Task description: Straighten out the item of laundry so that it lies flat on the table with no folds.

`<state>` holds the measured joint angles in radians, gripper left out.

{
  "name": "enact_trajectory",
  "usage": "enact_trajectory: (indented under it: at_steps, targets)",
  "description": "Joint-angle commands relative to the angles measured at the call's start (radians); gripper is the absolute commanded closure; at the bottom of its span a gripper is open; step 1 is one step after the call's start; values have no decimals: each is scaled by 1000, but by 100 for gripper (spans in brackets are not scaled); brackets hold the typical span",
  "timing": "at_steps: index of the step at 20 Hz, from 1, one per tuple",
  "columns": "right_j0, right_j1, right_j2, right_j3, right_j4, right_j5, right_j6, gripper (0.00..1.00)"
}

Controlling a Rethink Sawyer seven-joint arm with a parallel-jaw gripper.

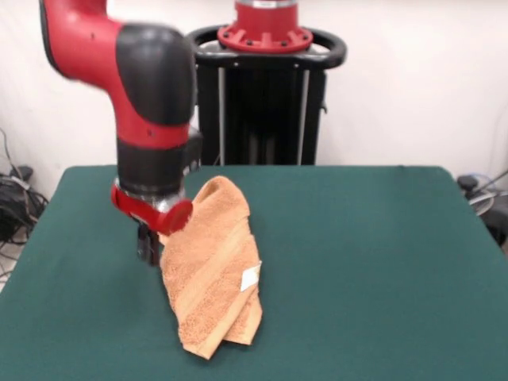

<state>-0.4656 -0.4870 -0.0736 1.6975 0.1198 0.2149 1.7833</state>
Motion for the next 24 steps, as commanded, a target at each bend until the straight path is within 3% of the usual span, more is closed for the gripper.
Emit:
enact_trajectory:
  at_steps: [1, 5, 8, 9, 12, 19, 24]
  targets:
    - [50, -265, -23, 113, 12, 203, 140, 100]
    - [61, -298, -37, 114, 10, 250, 144, 100]
    - [46, -280, -23, 115, -1, 202, 143, 100]
    - [48, -267, -27, 101, -21, 187, 135, 0]
    - [48, -242, -26, 96, -37, 94, 146, 0]
    - [9, -48, 38, -28, -23, -78, 147, 0]
    - [35, -3, 27, -103, 24, -4, 150, 0]
